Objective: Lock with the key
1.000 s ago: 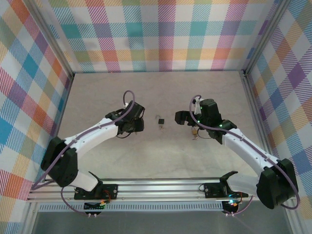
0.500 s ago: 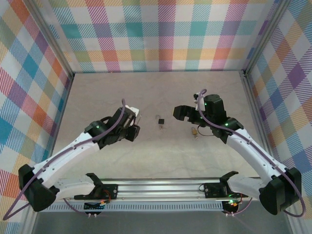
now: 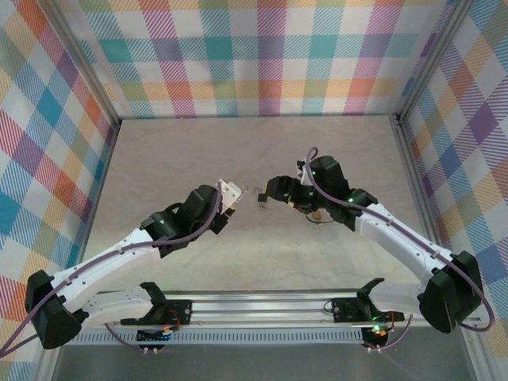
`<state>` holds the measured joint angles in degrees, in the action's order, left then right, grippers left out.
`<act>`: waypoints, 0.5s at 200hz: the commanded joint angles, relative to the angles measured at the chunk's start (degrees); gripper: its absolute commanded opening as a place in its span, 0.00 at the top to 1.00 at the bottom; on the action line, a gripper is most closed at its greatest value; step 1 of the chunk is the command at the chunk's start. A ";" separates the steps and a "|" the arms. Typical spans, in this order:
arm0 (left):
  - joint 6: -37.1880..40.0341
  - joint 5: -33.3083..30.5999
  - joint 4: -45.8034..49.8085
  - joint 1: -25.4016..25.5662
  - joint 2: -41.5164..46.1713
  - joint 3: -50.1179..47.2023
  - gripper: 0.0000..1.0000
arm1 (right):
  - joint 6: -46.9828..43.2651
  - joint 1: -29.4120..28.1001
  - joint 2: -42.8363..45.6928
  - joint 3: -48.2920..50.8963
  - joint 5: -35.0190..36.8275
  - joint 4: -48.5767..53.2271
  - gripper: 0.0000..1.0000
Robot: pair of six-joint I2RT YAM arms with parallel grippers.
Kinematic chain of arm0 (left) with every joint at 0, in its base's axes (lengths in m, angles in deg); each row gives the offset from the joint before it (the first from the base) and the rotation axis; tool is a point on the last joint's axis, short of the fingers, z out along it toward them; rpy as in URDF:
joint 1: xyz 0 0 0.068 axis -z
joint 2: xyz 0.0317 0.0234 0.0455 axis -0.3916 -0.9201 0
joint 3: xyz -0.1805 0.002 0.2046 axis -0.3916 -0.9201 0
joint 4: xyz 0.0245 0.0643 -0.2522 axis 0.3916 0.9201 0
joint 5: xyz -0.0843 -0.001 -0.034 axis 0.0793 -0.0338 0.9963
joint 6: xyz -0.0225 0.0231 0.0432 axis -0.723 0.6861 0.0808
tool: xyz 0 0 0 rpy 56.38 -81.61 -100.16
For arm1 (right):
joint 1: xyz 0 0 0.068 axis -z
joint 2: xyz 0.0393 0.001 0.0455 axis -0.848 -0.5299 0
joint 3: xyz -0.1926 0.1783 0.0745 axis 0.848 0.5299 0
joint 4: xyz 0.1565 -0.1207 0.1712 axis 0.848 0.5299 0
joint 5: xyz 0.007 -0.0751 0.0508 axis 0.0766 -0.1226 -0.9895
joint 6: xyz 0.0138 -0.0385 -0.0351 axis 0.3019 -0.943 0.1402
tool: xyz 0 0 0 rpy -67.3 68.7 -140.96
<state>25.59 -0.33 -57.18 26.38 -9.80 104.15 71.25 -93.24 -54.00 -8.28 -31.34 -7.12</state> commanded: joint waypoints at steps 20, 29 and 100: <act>10.48 -2.98 -8.77 4.25 -2.15 -1.63 1.00 | 4.33 -2.22 -0.68 -1.47 -0.19 -2.34 0.12; 11.48 -3.93 -9.29 5.23 -2.78 -1.94 1.00 | 4.92 -2.69 -0.40 -1.20 0.07 -2.85 0.12; 14.87 -9.14 -11.05 9.17 -6.93 -2.51 1.00 | 9.93 -5.03 -0.43 1.68 0.97 -6.90 0.18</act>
<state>38.20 -6.21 -65.09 33.98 -15.77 101.71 78.57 -97.48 -54.81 -7.39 -30.99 -11.30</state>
